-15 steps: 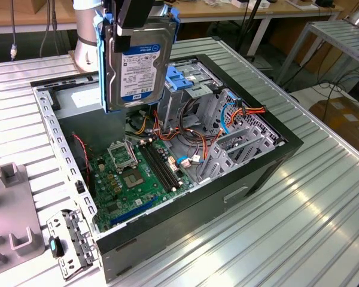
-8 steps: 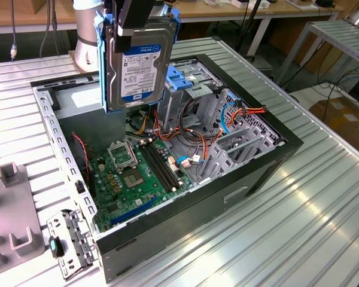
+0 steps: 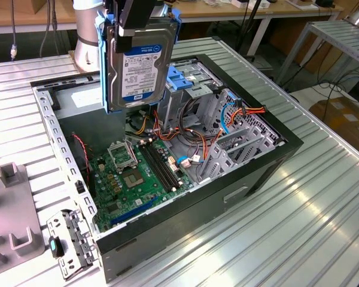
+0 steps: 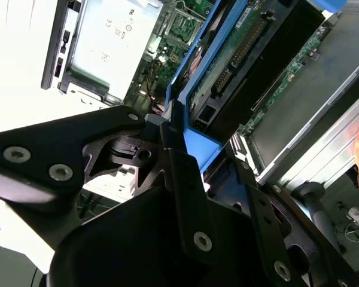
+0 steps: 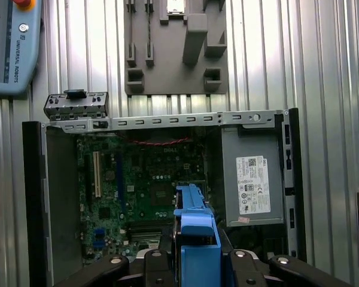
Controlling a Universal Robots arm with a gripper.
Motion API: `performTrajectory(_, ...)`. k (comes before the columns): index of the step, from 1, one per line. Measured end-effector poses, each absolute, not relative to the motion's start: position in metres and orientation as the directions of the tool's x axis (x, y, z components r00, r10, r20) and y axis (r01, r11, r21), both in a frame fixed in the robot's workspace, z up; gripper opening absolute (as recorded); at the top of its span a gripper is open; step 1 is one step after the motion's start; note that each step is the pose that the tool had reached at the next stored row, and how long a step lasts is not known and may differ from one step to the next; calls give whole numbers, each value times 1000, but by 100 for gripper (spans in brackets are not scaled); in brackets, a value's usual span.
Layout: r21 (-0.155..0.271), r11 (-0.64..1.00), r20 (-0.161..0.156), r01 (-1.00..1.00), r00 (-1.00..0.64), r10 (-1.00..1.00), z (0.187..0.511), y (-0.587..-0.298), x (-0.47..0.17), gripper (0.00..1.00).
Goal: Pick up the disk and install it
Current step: 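Insert the disk into the insertion slot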
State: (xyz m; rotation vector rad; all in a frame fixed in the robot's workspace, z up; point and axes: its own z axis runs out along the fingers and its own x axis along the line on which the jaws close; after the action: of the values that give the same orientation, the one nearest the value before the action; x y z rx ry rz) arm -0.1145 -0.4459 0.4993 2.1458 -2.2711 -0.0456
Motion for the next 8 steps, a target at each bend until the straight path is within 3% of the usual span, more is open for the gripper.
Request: performTrajectory(8, 33, 57, -8, -998, -57, -998, 499, -446, -114, 37)
